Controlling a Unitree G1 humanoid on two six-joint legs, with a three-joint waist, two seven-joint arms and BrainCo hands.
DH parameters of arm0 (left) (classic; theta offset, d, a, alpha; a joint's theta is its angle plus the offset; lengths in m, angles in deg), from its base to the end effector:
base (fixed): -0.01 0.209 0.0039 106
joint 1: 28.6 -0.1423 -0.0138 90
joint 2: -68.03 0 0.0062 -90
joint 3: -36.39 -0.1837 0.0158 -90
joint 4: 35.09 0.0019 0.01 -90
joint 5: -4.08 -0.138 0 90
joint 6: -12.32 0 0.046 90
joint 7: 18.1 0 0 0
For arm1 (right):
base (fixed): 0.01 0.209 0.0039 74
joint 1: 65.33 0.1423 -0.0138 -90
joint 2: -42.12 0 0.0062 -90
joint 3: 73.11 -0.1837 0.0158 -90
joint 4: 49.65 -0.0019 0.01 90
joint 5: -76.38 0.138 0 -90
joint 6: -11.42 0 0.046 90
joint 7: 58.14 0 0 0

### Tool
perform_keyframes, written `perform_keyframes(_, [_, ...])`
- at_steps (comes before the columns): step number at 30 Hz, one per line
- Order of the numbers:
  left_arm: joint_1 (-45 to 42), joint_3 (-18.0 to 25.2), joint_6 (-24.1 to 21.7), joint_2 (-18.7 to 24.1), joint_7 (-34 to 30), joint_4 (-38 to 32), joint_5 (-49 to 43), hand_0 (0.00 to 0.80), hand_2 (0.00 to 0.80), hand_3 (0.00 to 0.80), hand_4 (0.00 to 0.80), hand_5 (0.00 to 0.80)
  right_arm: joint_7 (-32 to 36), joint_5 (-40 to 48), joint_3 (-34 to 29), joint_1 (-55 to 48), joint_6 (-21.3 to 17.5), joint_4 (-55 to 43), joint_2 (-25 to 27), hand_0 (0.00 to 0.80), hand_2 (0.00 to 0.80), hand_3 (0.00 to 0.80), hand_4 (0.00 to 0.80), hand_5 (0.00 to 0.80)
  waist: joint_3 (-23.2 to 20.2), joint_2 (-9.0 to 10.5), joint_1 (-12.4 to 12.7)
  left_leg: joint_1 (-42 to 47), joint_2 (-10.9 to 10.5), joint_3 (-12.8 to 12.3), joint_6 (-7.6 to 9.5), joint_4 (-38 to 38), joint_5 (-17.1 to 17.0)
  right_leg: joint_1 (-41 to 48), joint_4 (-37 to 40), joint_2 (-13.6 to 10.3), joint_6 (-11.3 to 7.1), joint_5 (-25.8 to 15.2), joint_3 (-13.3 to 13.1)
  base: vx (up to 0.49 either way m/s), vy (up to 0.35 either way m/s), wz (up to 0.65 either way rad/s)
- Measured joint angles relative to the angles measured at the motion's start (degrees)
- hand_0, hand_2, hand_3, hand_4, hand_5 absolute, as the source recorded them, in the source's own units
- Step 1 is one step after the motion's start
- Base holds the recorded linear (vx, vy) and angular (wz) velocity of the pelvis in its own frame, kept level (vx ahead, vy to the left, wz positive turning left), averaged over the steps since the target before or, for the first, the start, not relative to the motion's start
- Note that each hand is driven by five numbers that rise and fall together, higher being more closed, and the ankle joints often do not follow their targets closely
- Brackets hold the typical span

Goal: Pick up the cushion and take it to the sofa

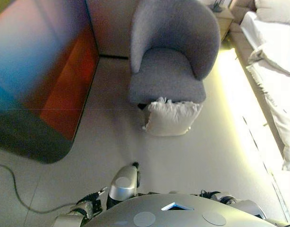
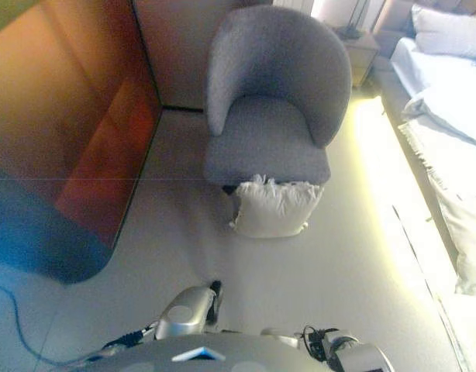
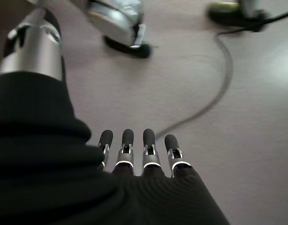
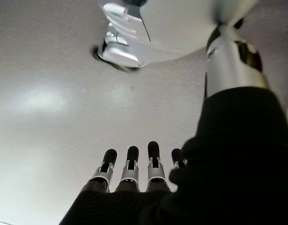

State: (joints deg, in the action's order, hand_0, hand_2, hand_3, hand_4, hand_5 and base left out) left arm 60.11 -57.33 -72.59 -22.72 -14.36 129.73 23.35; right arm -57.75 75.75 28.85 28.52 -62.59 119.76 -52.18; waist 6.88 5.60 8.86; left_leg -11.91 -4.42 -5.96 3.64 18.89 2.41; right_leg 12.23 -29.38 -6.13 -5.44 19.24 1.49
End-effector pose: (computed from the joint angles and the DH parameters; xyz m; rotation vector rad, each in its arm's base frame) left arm 0.0459 0.2402 -0.1170 0.0117 1.3757 0.3975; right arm 0.0562 -0.2168 -0.1213 -0.3451 1.6074 0.0030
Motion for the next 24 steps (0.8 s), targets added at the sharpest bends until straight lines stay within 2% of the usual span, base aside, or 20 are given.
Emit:
perform_keyframes(2, [0.99, -1.14, 0.52, 0.08, 0.01, -0.10, -0.55, 0.000, 0.000, 0.000, 0.000, 0.000, 0.44, 0.28, -0.05, -0.11, -0.64, -0.64, -0.09, 0.000, 0.000, 0.000, 0.000, 0.000, -0.62, 0.61, -0.07, 0.35, -0.58, -0.31, 0.52, -1.31, 0.35, -1.68, -1.63, -1.18, -1.65, -1.59, 1.13, 0.435, 0.063, -0.08])
perform_keyframes(4, [2.22, -2.97, 2.14, 0.92, 0.02, 0.04, -0.55, 0.000, 0.000, 0.000, 0.000, 0.000, 0.39, 1.37, 0.07, 0.05, -1.59, -0.96, -0.08, 0.000, 0.000, 0.000, 0.000, 0.000, -1.92, 1.19, -0.15, 0.87, -0.90, -0.31, 1.68, -3.86, -0.20, -3.29, -2.28, -1.67, -2.01, -3.67, 1.89, 0.315, 0.034, -0.13])
perform_keyframes(6, [4.06, -3.65, 2.62, 2.22, -0.05, -0.02, -0.41, 0.000, 0.000, 0.000, 0.000, 0.000, 0.39, 1.50, 0.19, 0.52, -2.69, -2.53, -0.22, 0.000, 0.000, 0.000, 0.000, 0.000, -1.92, 1.16, -0.40, 1.91, -0.43, -0.58, 2.32, -6.12, -0.70, -3.81, 0.31, -2.68, -1.56, -2.34, 5.41, 0.233, -0.001, -0.22])
perform_keyframes(7, [4.65, -4.17, 2.77, 2.33, 0.01, -0.26, -0.21, 0.000, 0.000, 0.000, 0.000, 0.000, 0.24, 1.76, 0.71, 1.06, -3.28, -3.06, -0.21, 0.000, 0.000, 0.000, 0.000, 0.000, -2.07, 0.71, -0.14, 2.67, 0.35, -1.62, 2.33, -7.42, -0.83, -5.16, 2.29, -3.11, -1.07, -1.12, 7.33, 0.143, -0.033, -0.48])
perform_keyframes(8, [5.12, -4.20, 2.88, 2.13, 0.00, -0.45, 0.05, 0.000, 0.000, 0.000, 0.000, 0.000, 0.15, 2.10, 1.67, 2.07, -3.73, -3.55, -0.13, 0.000, 0.000, 0.000, 0.000, 0.000, -2.10, -0.57, -0.22, 3.15, 1.41, -1.94, 2.07, -8.32, -1.16, -6.65, 5.10, -2.69, -0.89, -0.52, 8.54, 0.174, -0.046, -0.49])
perform_keyframes(10, [6.25, -4.34, 3.08, 1.51, 0.06, -0.63, 0.74, 0.000, 0.000, 0.000, 0.000, 0.000, -0.34, 3.63, 2.34, 2.58, -5.00, -5.48, -0.05, 0.000, 0.000, 0.000, 0.000, 0.000, -2.00, -2.16, -1.48, 3.82, 2.61, -2.35, 1.68, -9.73, -1.76, -9.53, 10.57, -2.22, -0.72, -0.76, 10.58, 0.194, -0.052, -0.24])
perform_keyframes(11, [6.29, -4.36, 3.03, 1.42, 0.08, -0.76, 0.78, 0.000, 0.000, 0.000, 0.000, 0.000, -0.54, 4.12, 2.36, 2.73, -5.61, -6.03, -0.13, 0.000, 0.000, 0.000, 0.000, 0.000, -1.85, -2.27, -1.66, 4.66, 2.79, -3.34, 1.43, -10.51, -1.96, -10.98, 13.07, -2.75, -0.32, -1.37, 11.47, 0.157, -0.049, -0.25])
perform_keyframes(12, [6.27, -4.44, 3.07, 1.27, 0.19, -0.74, 0.79, 0.000, 0.000, 0.000, 0.000, 0.000, -0.72, 4.42, 2.36, 2.62, -6.22, -6.85, -0.05, 0.000, 0.000, 0.000, 0.000, 0.000, -1.60, -2.50, -2.08, 5.25, 2.93, -3.87, 0.85, -10.59, -2.07, -11.97, 15.53, -2.97, 0.38, -4.29, 11.74, 0.172, -0.052, -0.28])
perform_keyframes(14, [6.00, -4.77, 3.04, 0.90, 0.65, -0.64, 1.15, 0.000, 0.000, 0.000, 0.000, 0.000, -1.04, 4.64, 2.29, 1.94, -7.56, -7.43, 0.11, 0.000, 0.000, 0.000, 0.000, 0.000, -1.80, -2.29, -2.84, 5.90, 3.18, -3.94, -0.68, -10.66, -1.74, -11.32, 18.99, -2.77, 0.46, -10.83, 11.64, 0.222, -0.060, -0.17])
perform_keyframes(15, [5.54, -4.79, 3.02, 0.54, 1.00, -0.61, 1.88, 0.000, 0.000, 0.000, 0.000, 0.000, -1.11, 4.65, 2.18, 1.49, -7.89, -7.28, 0.33, 0.000, 0.000, 0.000, 0.000, 0.000, -1.88, -2.56, -3.34, 6.05, 3.75, -3.81, -1.28, -10.67, -1.70, -10.66, 20.54, -1.91, 0.76, -11.34, 11.30, 0.246, -0.089, -0.19])
perform_keyframes(17, [4.89, -4.78, 2.99, -0.49, 1.43, -0.61, 2.28, 0.000, 0.000, 0.000, 0.000, 0.000, -1.17, 4.61, 2.15, 0.52, -8.29, -7.29, 1.39, 0.000, 0.000, 0.000, 0.000, 0.000, -2.06, -2.92, -4.01, 6.24, 4.26, -3.17, -2.13, -11.81, -2.15, -10.55, 21.67, -1.08, 1.45, -11.70, 11.03, 0.350, -0.184, -0.10])
perform_keyframes(18, [4.79, -4.82, 2.93, -1.07, 1.68, -0.55, 2.29, 0.000, 0.000, 0.000, 0.000, 0.000, -1.22, 4.58, 2.15, 0.20, -8.49, -7.20, 2.06, 0.000, 0.000, 0.000, 0.000, 0.000, -2.17, -3.09, -5.18, 6.29, 4.32, -2.69, -2.18, -12.72, -2.37, -10.67, 20.55, -0.89, 1.43, -11.79, 10.01, 0.420, -0.289, 0.16])
perform_keyframes(19, [4.88, -4.81, 2.76, -1.69, 1.93, -0.08, 2.30, 0.000, 0.000, 0.000, 0.000, 0.000, -1.40, 4.55, 2.12, 0.11, -8.71, -7.22, 2.78, 0.000, 0.000, 0.000, 0.000, 0.000, -2.08, -3.61, -6.21, 6.38, 4.15, -1.36, -1.99, -13.41, -2.69, -11.41, 18.31, -0.95, 1.26, -10.76, 7.37, 0.387, -0.319, 0.29])
perform_keyframes(20, [5.32, -4.80, 2.59, -2.44, 2.33, 0.66, 2.28, 0.000, 0.000, 0.000, 0.000, 0.000, -1.57, 4.54, 2.07, 0.01, -9.10, -7.25, 3.40, 0.000, 0.000, 0.000, 0.000, 0.000, -1.52, -5.14, -7.36, 6.92, 4.62, 0.45, -1.98, -14.50, -3.25, -14.14, 13.38, -1.16, 1.32, -8.32, 5.00, 0.432, -0.398, 0.29])
perform_keyframes(21, [5.31, -4.65, 2.54, -3.35, 2.65, 0.83, 2.27, 0.000, 0.000, 0.000, 0.000, 0.000, -1.58, 4.52, 2.04, -0.30, -9.46, -7.22, 4.10, 0.000, 0.000, 0.000, 0.000, 0.000, -1.69, -6.16, -8.01, 7.54, 5.62, 0.65, -2.17, -15.01, -3.27, -14.83, 14.09, -2.19, 0.76, -8.07, 3.35, 0.464, -0.467, 0.18])
perform_keyframes(22, [5.21, -4.62, 2.57, -3.60, 2.68, 1.08, 2.26, 0.000, 0.000, 0.000, 0.000, 0.000, -1.59, 4.51, 2.04, -0.71, -9.63, -7.21, 4.30, 0.000, 0.000, 0.000, 0.000, 0.000, -1.93, -6.96, -8.33, 7.46, 6.24, 1.24, -3.04, -14.76, -3.11, -14.59, 17.93, -3.85, -0.85, -9.14, 1.74, 0.477, -0.512, 0.14])
perform_keyframes(23, [5.50, -4.44, 2.59, -3.20, 2.88, 1.29, 2.23, 0.000, 0.000, 0.000, 0.000, 0.000, -1.69, 4.52, 1.79, -1.24, -9.93, -7.15, 3.92, 0.000, 0.000, 0.000, 0.000, 0.000, -2.03, -6.67, -8.41, 7.80, 6.48, 1.98, -3.92, -14.83, -3.15, -14.23, 22.41, -6.27, -2.62, -10.91, 0.66, 0.477, -0.558, 0.28])
perform_keyframes(24, [5.67, -4.42, 2.62, -2.86, 3.14, 1.29, 2.19, 0.000, 0.000, 0.000, 0.000, 0.000, -1.74, 4.44, 1.73, -1.38, -10.21, -7.16, 3.60, 0.000, 0.000, 0.000, 0.000, 0.000, -1.93, -6.02, -8.84, 8.18, 6.63, 3.18, -4.54, -14.90, -3.24, -12.96, 27.00, -8.29, -3.41, -13.32, 0.45, 0.453, -0.562, 0.43])
